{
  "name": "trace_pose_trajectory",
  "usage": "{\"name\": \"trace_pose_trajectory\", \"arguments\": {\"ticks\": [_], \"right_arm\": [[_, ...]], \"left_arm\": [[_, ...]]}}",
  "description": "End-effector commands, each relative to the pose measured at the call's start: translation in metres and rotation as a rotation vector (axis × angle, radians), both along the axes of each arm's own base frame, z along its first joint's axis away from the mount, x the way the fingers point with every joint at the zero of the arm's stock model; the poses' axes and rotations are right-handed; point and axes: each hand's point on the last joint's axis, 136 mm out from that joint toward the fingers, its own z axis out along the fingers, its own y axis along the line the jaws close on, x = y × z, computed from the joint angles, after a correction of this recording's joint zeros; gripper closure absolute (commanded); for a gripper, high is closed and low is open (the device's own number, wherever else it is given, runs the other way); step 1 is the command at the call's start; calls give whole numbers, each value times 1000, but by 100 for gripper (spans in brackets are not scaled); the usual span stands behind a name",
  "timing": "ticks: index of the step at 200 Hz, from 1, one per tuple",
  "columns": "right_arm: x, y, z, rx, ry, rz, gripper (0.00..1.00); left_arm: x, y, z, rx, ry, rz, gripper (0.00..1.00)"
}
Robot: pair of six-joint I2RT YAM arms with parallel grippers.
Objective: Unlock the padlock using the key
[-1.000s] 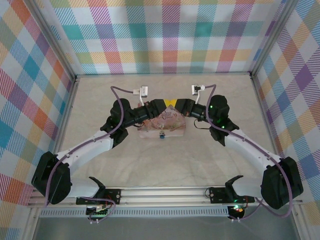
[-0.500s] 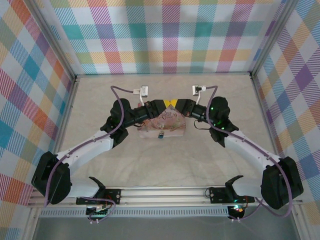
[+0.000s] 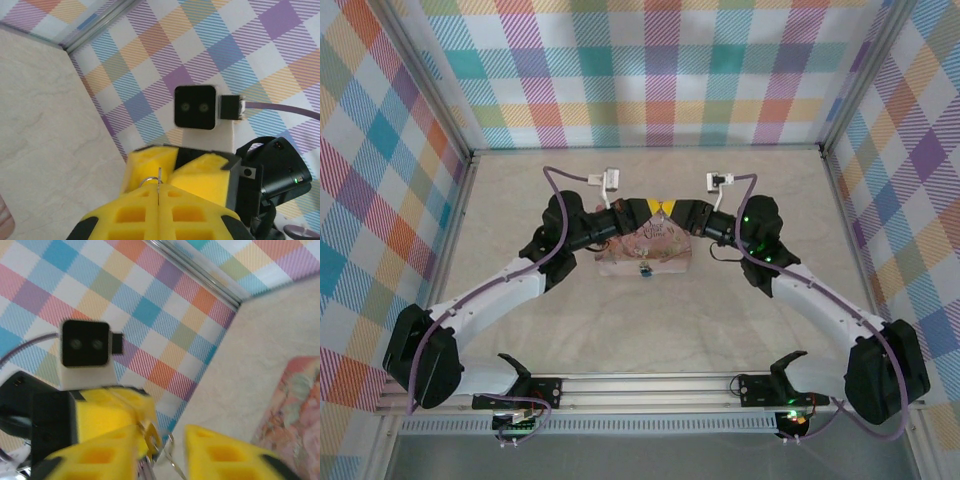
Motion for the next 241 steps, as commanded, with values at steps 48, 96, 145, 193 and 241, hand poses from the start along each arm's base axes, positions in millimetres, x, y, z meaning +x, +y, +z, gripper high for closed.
{"name": "trace_pose_trajectory", "arguments": {"ticks": [48,96,145,193,241], "right_arm": [[-8,-32,-35,-198,80,-7,47],[-15,-36,-45,-322,39,16,35],[-34,-16,-13,-100,-27,183,47],[-46,-6,-14,-83,-35,263,43],[-49,-3,-20,-96,-30,275,42]], "left_arm": [[-22,5,-34,328,79,-153,100],[-47,4,-53,450,153,-341,100],[-54,-3,-41,389,118,-395,100],[-55,-3,-35,349,84,-382,100],[-56,-2,-28,329,61,-370,100]]}}
